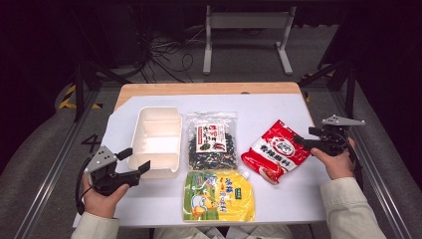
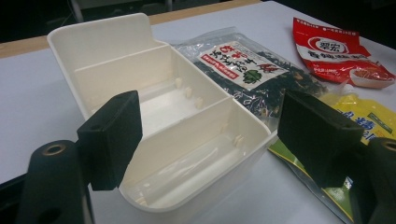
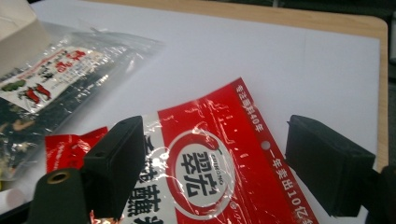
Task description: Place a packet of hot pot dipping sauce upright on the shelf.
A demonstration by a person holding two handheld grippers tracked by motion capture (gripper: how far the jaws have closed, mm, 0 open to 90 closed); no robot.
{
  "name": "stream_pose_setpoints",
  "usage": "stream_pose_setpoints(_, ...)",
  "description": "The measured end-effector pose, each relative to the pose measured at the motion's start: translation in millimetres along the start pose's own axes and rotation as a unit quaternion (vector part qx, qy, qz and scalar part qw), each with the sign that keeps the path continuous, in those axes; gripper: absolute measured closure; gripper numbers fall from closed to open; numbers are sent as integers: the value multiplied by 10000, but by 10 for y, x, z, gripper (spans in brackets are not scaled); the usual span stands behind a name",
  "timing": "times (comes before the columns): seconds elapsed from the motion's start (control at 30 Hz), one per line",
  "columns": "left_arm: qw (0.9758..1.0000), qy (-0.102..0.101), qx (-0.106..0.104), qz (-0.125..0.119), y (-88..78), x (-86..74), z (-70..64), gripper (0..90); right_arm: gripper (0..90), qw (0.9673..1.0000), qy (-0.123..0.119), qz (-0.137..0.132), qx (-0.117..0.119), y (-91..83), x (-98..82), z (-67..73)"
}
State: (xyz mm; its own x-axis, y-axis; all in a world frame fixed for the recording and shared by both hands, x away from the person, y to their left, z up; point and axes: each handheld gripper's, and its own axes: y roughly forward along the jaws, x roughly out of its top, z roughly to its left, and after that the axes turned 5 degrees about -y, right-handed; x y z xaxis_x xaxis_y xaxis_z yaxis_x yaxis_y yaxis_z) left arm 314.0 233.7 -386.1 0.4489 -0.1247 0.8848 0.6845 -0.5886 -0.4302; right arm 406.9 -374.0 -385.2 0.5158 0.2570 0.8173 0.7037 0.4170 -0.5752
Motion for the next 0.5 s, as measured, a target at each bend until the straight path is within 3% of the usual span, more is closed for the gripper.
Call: stream_pose_setpoints(0.5,9999,36,60,89,43,-22,-1,230,179,9977,300,551,-266,256,-226,-186)
